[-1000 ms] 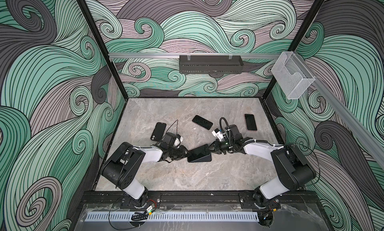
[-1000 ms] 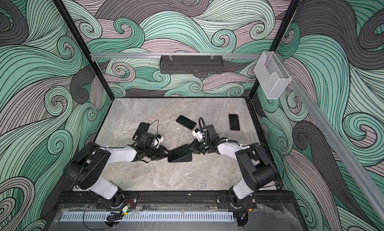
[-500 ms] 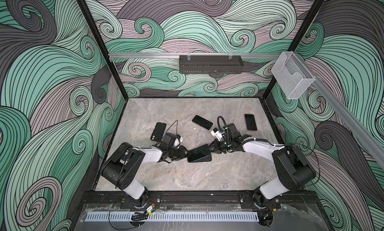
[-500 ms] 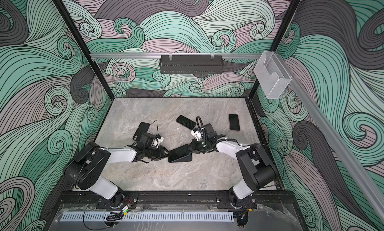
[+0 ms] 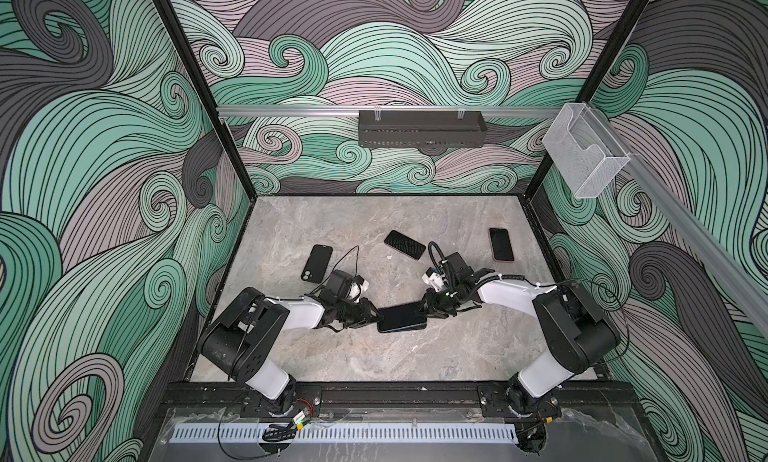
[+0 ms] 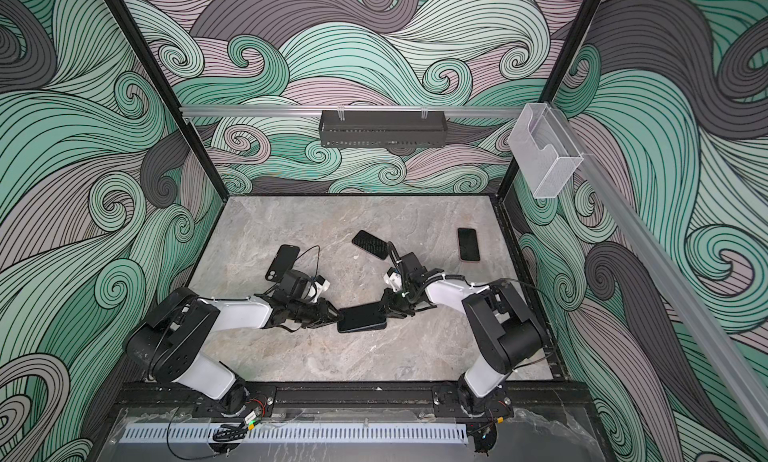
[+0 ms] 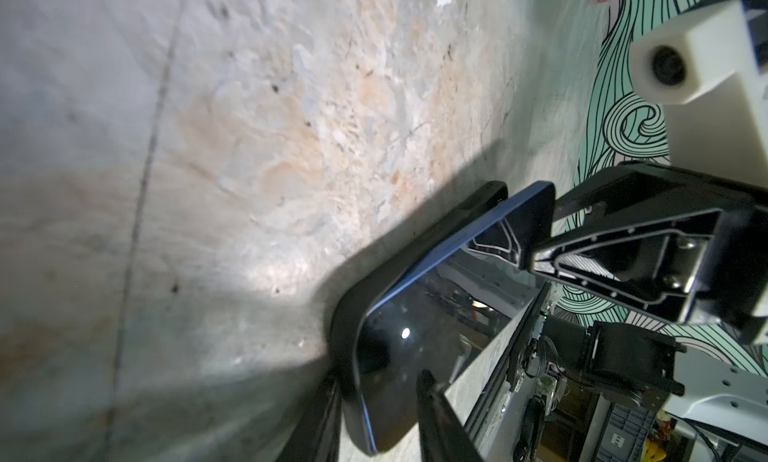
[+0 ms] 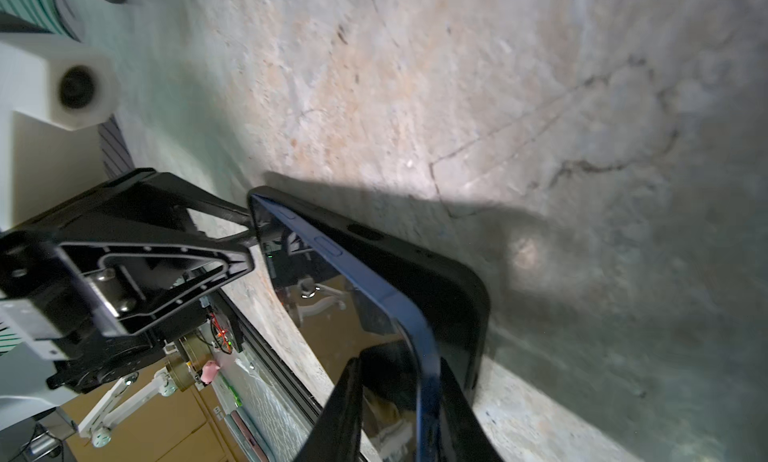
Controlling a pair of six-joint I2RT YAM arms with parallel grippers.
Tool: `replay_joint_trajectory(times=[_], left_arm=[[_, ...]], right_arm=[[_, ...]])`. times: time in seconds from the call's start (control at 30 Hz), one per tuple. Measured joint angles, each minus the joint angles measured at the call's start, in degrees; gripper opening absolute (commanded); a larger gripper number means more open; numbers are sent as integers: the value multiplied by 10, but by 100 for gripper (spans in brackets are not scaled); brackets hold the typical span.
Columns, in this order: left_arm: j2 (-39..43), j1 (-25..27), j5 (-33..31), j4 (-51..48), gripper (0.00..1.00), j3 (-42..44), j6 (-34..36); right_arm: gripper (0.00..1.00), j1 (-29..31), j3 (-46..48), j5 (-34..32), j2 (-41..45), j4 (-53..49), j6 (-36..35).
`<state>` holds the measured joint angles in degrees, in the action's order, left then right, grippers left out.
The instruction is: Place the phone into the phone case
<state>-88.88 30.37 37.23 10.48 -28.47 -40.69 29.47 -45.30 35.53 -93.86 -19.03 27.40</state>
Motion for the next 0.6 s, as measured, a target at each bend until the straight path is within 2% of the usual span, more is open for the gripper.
replay_joint_trajectory(times=[0.17,0.37,0.6], left_arm=[[11,3,5,-15,42,3,7],[24,3,4,-44,37,5,16],[28,3,3,-62,33,5,27]], right_arm=[[31,6,0,-13,-1,-17,-1],[32,14,-10,-29,-1,-35,-8],[37,28,-29,-64,-1,-77,-24]])
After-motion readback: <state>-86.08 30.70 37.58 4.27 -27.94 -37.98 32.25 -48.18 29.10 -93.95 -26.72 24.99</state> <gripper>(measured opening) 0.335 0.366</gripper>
